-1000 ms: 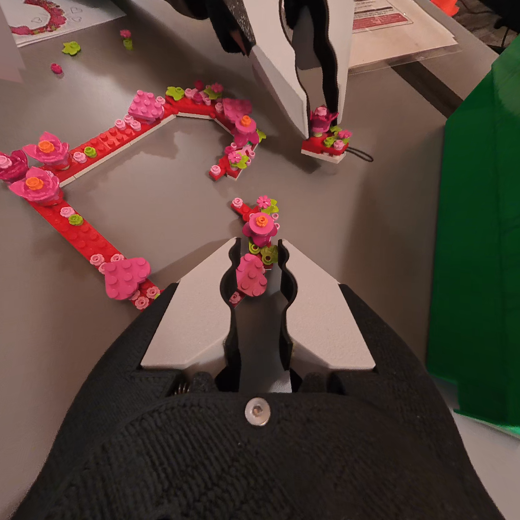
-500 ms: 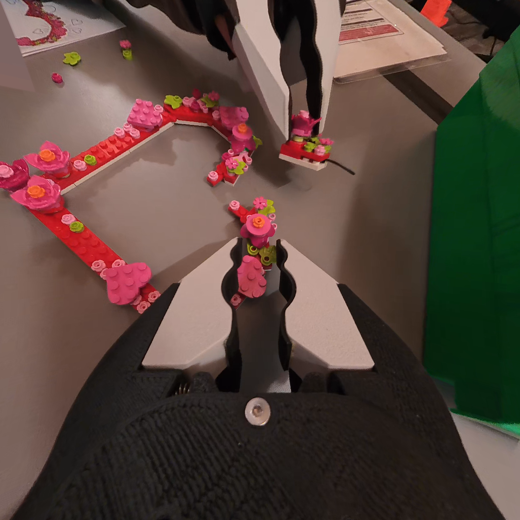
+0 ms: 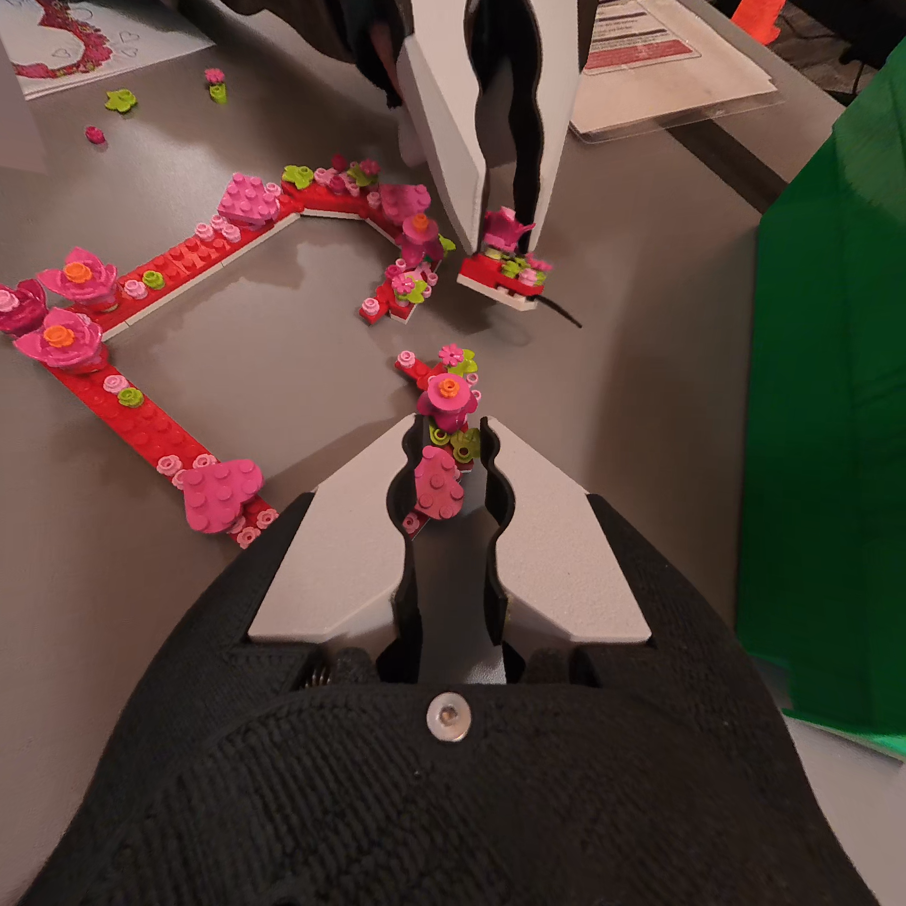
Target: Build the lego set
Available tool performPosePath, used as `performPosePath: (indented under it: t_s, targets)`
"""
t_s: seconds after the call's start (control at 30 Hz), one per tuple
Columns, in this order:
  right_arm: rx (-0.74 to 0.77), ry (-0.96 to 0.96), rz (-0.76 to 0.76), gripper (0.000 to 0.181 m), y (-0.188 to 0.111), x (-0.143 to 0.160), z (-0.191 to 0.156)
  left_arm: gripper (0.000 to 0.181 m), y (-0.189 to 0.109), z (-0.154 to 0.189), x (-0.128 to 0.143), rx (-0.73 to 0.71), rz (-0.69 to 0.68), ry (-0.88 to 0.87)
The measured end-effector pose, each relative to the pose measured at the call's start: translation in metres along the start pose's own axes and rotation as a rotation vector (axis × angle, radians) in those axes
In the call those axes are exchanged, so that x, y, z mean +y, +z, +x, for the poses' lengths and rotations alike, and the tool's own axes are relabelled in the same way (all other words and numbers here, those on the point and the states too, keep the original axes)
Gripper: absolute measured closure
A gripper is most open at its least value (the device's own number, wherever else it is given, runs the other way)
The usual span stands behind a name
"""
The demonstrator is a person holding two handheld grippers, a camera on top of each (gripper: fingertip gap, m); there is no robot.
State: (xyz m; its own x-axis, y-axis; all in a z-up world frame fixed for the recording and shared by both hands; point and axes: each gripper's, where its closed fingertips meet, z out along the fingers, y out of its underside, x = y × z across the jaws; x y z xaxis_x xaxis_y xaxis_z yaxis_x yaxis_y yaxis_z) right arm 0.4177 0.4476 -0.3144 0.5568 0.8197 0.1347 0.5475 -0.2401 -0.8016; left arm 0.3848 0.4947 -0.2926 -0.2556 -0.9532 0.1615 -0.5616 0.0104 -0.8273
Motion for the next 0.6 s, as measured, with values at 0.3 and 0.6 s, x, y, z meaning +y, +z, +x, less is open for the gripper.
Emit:
performPosePath:
  t_s: [0.3, 0.6]
  targets:
    - [-0.002, -0.005, 0.057, 0.150, -0.003, -0.008, 0.000, 0.163, -0.009, 0.003, -0.009, 0.155, 0.071, -0.164]
    - [0.051, -0.094, 0.192, 0.141, -0.012, -0.028, 0.003, 0.163, -0.007, 0.001, -0.006, 0.142, 0.059, -0.149]
